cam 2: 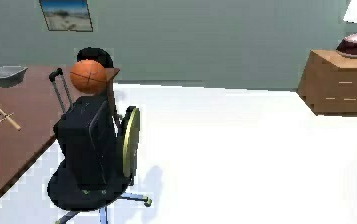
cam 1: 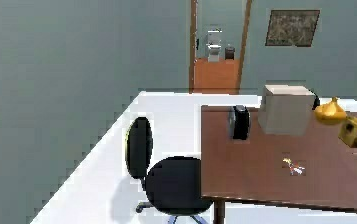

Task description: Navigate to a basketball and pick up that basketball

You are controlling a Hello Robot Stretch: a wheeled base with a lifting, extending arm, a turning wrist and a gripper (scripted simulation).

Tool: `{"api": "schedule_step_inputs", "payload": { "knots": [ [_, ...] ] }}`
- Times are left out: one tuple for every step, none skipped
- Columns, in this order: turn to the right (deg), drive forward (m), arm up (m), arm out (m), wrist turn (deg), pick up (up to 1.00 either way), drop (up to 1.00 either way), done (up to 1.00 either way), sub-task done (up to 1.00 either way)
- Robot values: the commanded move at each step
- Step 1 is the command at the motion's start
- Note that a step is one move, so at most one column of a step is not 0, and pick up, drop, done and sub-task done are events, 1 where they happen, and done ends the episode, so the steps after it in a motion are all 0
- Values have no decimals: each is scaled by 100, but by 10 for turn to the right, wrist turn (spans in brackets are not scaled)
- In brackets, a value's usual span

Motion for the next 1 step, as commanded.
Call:
{"api": "schedule_step_inputs", "payload": {
  "knots": [
    [-210,0,0,0,0,0,0,0,0]
  ]
}}
